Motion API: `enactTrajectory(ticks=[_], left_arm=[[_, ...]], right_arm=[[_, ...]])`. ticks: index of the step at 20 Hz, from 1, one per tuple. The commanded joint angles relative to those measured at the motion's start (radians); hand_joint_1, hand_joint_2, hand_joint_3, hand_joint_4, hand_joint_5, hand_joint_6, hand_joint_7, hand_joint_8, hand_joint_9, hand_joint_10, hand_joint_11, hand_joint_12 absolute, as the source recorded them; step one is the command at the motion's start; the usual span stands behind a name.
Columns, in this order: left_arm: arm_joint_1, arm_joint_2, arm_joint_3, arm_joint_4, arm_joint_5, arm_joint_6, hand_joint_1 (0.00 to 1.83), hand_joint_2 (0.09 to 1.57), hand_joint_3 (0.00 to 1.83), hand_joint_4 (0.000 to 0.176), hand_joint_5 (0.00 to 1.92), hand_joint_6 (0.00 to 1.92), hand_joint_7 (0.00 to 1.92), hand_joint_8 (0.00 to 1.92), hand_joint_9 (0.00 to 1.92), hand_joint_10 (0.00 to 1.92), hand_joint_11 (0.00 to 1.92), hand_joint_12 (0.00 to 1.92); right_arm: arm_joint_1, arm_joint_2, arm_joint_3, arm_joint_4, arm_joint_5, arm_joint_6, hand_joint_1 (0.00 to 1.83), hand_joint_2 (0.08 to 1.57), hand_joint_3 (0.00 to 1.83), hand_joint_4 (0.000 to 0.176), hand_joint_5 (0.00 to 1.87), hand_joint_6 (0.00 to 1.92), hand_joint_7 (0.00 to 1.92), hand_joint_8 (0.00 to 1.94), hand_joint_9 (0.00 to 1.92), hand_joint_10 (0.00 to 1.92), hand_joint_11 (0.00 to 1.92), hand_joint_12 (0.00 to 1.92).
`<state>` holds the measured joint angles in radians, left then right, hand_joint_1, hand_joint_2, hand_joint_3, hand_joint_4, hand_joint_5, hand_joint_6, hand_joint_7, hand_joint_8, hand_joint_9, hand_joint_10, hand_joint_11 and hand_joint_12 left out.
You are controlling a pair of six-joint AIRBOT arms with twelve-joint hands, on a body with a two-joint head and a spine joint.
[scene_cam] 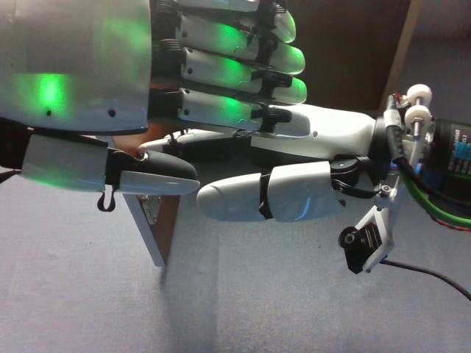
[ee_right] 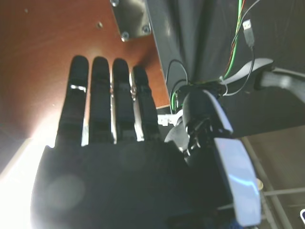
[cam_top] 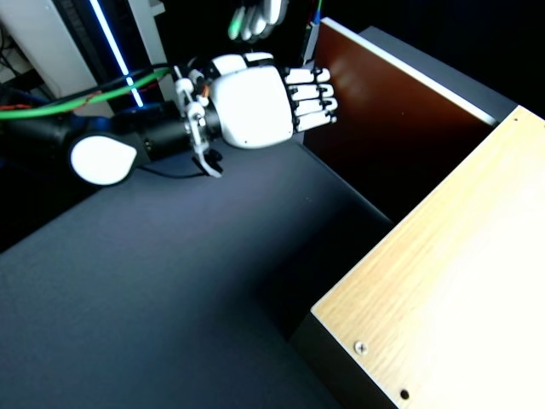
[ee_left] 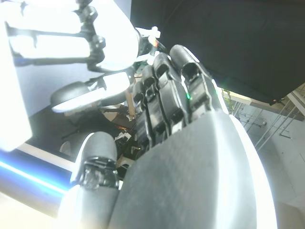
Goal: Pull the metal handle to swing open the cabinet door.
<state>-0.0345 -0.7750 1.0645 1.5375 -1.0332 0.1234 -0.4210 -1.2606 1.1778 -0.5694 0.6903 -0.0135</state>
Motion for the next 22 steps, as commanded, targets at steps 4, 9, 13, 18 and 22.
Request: enactTrajectory(ticks=[4,9,13,18,22], left_arm=[[-0.010,0.008,0.000,-0.095,-0.020,0.006,0.00,1.57,0.07,0.000,0.33,0.00,0.38,0.00,0.35,0.00,0.00,0.82],[-0.010,0.008,0.000,-0.095,-0.020,0.006,0.00,1.57,0.07,0.000,0.33,0.00,0.38,0.00,0.35,0.00,0.00,0.81],[-0.010,0.008,0.000,-0.095,-0.020,0.006,0.00,1.57,0.07,0.000,0.33,0.00,0.38,0.00,0.35,0.00,0.00,0.81],[-0.010,0.008,0.000,-0.095,-0.020,0.006,0.00,1.57,0.07,0.000,0.34,0.00,0.39,0.00,0.36,0.00,0.00,0.84],[-0.010,0.008,0.000,-0.095,-0.020,0.006,0.00,1.57,0.07,0.000,0.34,0.00,0.39,0.00,0.36,0.00,0.00,0.85]], right_arm=[[0.014,-0.009,0.002,0.040,0.099,0.007,0.00,1.57,0.02,0.000,0.28,0.00,0.30,0.00,0.27,0.00,0.00,0.76],[0.014,-0.022,0.004,0.040,0.097,-0.047,0.00,1.57,0.02,0.000,0.28,0.00,0.31,0.00,0.28,0.00,0.00,0.78],[0.014,-0.034,0.017,0.046,0.097,-0.109,0.00,1.57,0.02,0.000,0.29,0.01,0.31,0.00,0.28,0.00,0.00,0.78],[0.014,-0.047,0.021,0.052,0.097,-0.109,0.00,1.57,0.02,0.000,0.30,0.00,0.31,0.00,0.28,0.00,0.00,0.78],[0.014,-0.066,0.028,0.052,0.091,-0.109,0.00,1.57,0.02,0.000,0.29,0.00,0.30,0.00,0.27,0.00,0.00,0.76]])
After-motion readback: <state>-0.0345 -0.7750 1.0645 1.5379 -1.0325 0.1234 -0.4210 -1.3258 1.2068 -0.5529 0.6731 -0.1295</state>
